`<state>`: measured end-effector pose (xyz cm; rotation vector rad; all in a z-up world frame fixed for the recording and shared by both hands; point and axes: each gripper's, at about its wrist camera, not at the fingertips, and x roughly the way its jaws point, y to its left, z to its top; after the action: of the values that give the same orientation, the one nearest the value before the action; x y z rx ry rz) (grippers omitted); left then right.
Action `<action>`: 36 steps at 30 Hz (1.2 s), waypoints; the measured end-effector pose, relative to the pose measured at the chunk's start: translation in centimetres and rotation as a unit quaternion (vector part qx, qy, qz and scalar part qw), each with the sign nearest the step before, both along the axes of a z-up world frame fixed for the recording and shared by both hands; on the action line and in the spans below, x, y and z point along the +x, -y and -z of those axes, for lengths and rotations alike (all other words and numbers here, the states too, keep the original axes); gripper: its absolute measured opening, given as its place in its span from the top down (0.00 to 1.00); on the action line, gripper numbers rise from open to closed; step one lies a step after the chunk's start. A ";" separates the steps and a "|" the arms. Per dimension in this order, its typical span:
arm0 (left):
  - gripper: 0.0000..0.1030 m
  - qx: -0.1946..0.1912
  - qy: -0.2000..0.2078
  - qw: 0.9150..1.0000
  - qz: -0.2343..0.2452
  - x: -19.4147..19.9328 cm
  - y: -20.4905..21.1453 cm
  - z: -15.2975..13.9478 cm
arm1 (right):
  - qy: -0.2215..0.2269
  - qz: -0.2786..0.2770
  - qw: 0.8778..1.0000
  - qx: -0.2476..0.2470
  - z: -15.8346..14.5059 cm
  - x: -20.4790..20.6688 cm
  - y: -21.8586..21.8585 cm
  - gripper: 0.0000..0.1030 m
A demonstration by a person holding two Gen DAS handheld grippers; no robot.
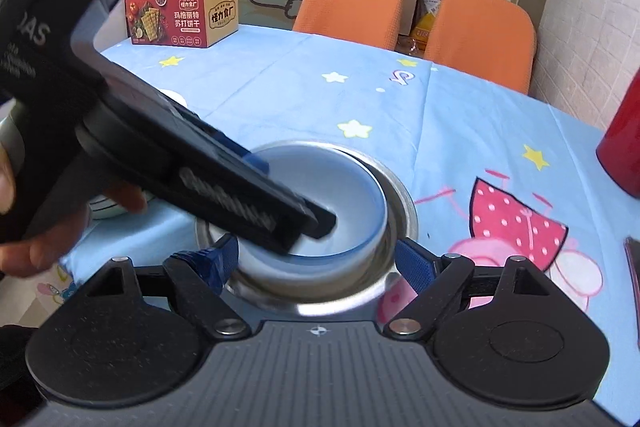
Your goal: Organize plates and bowls
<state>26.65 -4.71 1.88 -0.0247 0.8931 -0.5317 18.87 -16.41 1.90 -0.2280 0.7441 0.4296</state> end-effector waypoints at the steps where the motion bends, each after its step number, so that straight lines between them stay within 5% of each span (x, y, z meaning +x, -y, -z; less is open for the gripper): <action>1: 0.30 -0.005 0.004 1.000 0.003 -0.3 -0.3 -0.4 | 0.000 0.002 1.000 0.000 0.1 -0.9 0.5 0.30; 13: 0.24 -0.030 0.022 0.998 -0.049 -0.3 -4.4 -2.3 | 0.029 0.086 0.994 0.065 -0.4 -5.1 3.9 0.29; 22: 0.13 0.008 0.002 0.999 -0.038 1.8 -4.0 -0.4 | 0.027 0.188 0.969 0.157 1.2 -3.8 4.4 0.28; 36: 0.13 0.092 -0.023 0.994 0.047 6.0 -0.3 3.1 | -0.014 0.198 0.978 0.069 3.7 1.9 1.4 0.28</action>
<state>32.61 -4.41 -1.24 0.1740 0.9894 -0.5364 20.82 -17.77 -1.81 0.0582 0.7635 0.1036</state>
